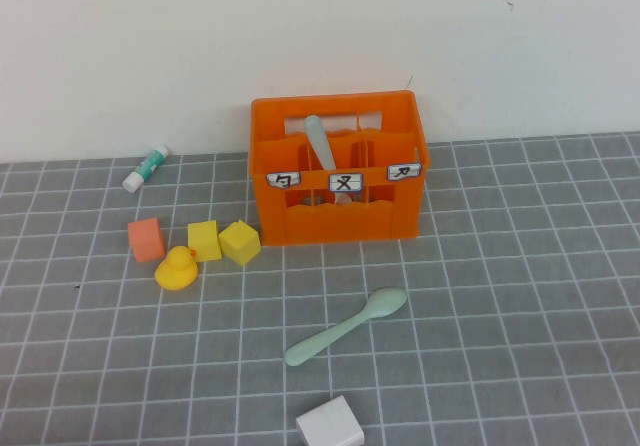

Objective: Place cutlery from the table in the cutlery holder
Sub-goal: Pick up the spoon

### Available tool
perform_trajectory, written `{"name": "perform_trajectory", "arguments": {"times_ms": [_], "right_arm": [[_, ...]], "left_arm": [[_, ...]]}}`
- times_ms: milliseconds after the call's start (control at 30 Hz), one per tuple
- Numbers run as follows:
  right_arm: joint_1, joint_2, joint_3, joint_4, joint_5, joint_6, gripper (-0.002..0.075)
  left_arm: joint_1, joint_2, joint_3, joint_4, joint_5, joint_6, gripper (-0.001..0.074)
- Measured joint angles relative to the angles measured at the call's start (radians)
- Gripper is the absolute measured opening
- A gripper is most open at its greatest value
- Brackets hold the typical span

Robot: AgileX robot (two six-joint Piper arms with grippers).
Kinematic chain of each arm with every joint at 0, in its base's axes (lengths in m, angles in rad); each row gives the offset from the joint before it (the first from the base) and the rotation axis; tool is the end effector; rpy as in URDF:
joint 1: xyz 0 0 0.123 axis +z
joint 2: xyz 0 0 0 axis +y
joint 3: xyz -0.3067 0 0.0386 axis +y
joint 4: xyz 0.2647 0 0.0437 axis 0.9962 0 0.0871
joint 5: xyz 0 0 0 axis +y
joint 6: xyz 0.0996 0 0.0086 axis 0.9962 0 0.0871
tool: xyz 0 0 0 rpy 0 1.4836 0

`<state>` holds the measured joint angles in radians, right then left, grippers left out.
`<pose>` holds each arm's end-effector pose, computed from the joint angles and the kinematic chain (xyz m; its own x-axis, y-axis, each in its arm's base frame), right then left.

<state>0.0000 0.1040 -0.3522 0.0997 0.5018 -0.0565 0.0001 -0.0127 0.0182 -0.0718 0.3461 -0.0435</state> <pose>0.0433 0.0048 0.2842 -0.1650 0.0309 -0.9858 -0.0421 0.9984 0.0384 0.0542 -0.0024 0.1738 -0.2615 -0.1108 -0.9588 -0.0056 0.9935 -0.1133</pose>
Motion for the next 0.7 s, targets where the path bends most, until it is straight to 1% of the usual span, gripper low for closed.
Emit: {"name": "perform_trajectory", "arguments": {"times_ms": [33,133,200,233,267,333,367,433,467,600,700], "right_arm": [[0.000,0.020,0.000,0.048,0.008,-0.049,0.0256],[0.000,0.107,-0.025,0.256,0.062,-0.348,0.0256],[0.000,0.175,-0.055,0.355,0.096,-0.522,0.0255],[0.000,0.189,-0.068,0.382,0.109,-0.576,0.0253],[0.000,0.241,-0.098,0.426,0.140,-0.688,0.0242],[0.000,0.317,-0.158,0.465,0.187,-0.810,0.0190],[0.000,0.340,-0.184,0.472,0.202,-0.840,0.0158],[0.000,0.430,-0.257,0.485,0.264,-0.932,0.0071],[0.000,0.464,-0.283,0.487,0.288,-0.960,0.0046],[0.002,0.637,-0.400,0.510,0.432,-1.105,0.0008],[0.038,0.742,-0.476,0.503,0.503,-1.155,0.0001]], "left_arm": [[0.000,0.000,0.000,0.000,0.000,0.000,-0.0001],[0.000,0.000,0.000,0.000,0.000,0.000,-0.0001],[0.000,0.000,0.000,0.000,0.000,0.000,-0.0001],[0.000,0.000,0.000,0.000,0.000,0.000,-0.0001],[0.000,0.000,0.000,0.000,0.000,0.000,-0.0001],[0.000,0.000,0.000,0.000,0.000,0.000,-0.0001],[0.000,0.000,0.000,0.000,0.000,0.000,-0.0001],[0.000,0.000,0.000,0.000,0.000,0.000,-0.0001],[0.000,0.000,0.000,0.000,0.000,0.000,-0.0001],[0.000,0.000,0.000,0.000,0.000,0.002,-0.0001],[0.000,0.000,0.000,0.000,0.000,0.002,-0.0001]]}}
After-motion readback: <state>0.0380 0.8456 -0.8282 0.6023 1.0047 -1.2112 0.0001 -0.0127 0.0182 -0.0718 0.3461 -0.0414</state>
